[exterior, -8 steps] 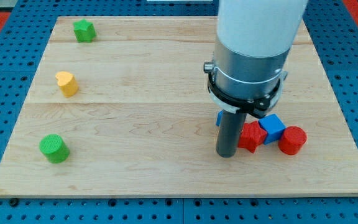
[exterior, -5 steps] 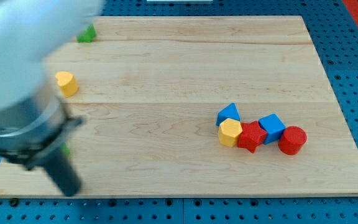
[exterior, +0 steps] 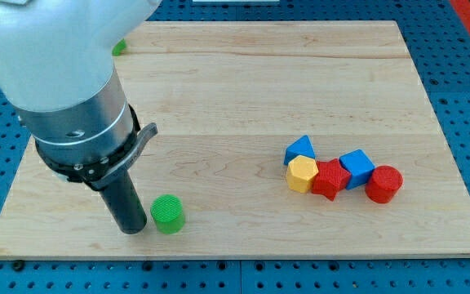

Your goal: Push green circle into red blocks

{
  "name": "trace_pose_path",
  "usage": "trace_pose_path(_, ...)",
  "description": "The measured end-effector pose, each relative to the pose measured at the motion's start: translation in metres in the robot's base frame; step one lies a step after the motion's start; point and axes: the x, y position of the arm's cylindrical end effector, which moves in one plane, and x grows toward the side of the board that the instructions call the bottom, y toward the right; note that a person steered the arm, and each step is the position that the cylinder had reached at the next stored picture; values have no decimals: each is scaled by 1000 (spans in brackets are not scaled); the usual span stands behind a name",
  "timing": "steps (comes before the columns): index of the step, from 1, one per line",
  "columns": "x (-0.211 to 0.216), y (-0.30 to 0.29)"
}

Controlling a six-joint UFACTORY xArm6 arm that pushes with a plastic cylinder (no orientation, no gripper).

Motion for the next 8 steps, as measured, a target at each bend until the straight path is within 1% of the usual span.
trace_pose_path(1,-5,83)
trace_pose_path(2,-10,125)
trace_pose_path(4,-28,100)
trace_pose_path(5,-40,145)
trace_pose_path(7,-42,236)
trace_pose_path(8,-33,219)
